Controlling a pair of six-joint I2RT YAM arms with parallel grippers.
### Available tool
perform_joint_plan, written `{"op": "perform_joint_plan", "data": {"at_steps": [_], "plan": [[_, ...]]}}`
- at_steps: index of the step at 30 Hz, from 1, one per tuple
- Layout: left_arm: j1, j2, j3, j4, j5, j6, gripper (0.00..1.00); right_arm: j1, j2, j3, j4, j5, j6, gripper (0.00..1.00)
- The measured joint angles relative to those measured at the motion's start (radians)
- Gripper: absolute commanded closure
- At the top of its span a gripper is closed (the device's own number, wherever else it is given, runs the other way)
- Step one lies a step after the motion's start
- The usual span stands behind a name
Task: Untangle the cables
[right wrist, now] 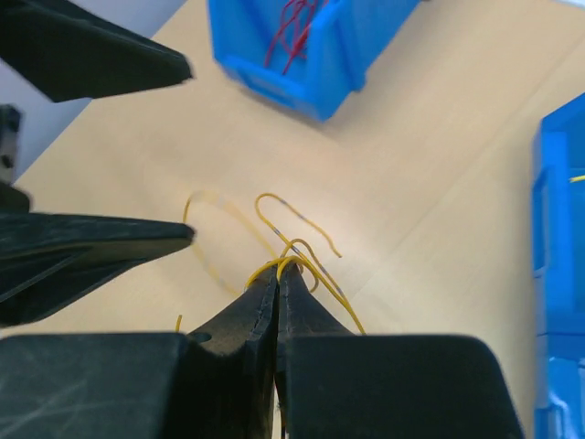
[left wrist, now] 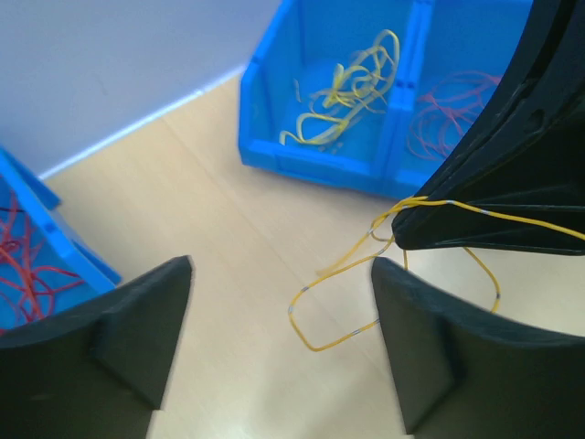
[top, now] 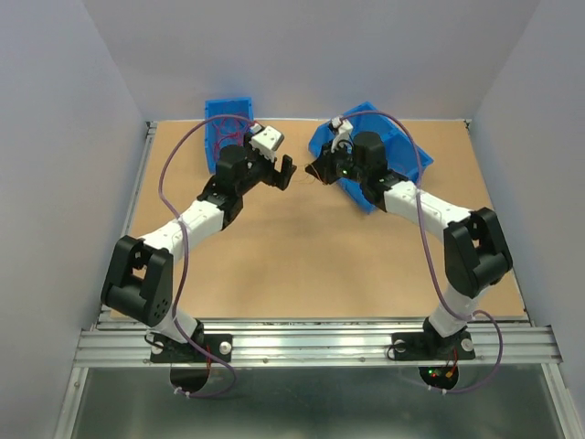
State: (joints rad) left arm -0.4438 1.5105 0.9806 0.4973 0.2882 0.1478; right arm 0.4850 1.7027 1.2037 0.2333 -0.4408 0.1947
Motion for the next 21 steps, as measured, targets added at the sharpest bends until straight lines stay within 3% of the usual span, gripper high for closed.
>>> {"op": "perform_joint_plan", "data": {"at_steps": [6,16,21], "plan": [[0.032,0.002,0.027,0.049,-0.039,0.032,0.01,-0.03,0.134,0.188,-0.054,0.093,0.014,1.0],[0.034,-0.093,-0.103,0.182,-0.144,0.077,0.01,-0.161,0.423,0.521,-0.199,0.249,0.048,1.0],[0.034,-0.097,-0.103,0.211,-0.142,0.077,0.01,-0.195,0.505,0.647,-0.295,0.384,0.046,0.71]]}}
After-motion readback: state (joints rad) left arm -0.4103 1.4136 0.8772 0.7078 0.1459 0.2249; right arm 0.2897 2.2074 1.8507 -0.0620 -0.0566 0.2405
